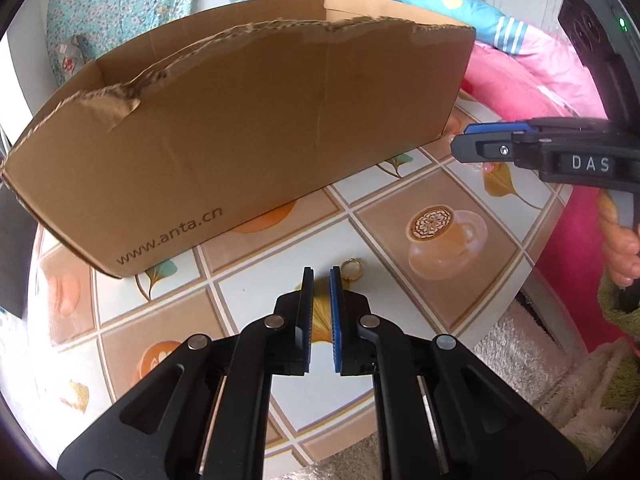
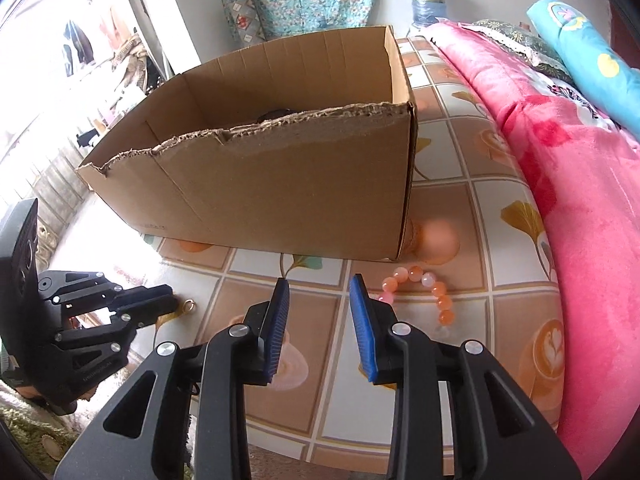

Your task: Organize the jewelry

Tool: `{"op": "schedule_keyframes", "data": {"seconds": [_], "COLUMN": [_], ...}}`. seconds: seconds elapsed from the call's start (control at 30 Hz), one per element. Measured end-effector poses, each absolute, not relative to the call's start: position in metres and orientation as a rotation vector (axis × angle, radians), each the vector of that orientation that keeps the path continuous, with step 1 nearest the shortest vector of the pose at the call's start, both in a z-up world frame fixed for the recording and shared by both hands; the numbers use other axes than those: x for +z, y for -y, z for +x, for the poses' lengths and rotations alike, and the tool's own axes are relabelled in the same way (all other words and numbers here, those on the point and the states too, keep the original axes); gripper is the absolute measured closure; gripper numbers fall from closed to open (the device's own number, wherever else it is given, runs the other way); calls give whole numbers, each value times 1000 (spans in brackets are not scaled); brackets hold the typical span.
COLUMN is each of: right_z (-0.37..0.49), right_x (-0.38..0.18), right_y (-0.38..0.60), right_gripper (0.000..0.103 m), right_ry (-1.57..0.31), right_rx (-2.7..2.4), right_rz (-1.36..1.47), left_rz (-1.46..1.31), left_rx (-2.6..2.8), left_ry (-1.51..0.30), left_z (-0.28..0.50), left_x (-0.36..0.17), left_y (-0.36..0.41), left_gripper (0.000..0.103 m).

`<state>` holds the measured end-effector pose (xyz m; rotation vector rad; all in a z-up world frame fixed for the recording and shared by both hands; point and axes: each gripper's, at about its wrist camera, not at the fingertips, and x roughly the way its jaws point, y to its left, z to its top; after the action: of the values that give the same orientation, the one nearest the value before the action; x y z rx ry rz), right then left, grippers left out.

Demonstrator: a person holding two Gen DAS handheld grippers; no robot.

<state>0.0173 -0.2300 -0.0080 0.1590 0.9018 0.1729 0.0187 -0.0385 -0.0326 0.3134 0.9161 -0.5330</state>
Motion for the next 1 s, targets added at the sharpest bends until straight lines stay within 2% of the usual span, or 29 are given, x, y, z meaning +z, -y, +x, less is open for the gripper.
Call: {"op": "schedule_keyframes", "data": {"seconds": [0.67,0.7,0.77,0.8,1.0], "right_z": [16,16,16,16,17], "right_x": [-12,-12,-12,-12,-14], "right_y": [250,250,251,251,252], "right_gripper": [72,72,72,72,72], "right_ry": [-892,-891,-890,-890,-892], "right_rx": [169,169,170,170,169], "right_rz": [226,228,231,233,241], "left_rz": [351,349,342,335,323], "left_rx": [-580,-580,-580,-580,-590], "left_ry": [-909,-908,-902,-901,-912], "left_z": [17,17,17,17,23], "left_x": [-34,-33,-30,-29,-33], "left_y": [61,60,58,57,64], "left_gripper": [95,94,82,79,79]}}
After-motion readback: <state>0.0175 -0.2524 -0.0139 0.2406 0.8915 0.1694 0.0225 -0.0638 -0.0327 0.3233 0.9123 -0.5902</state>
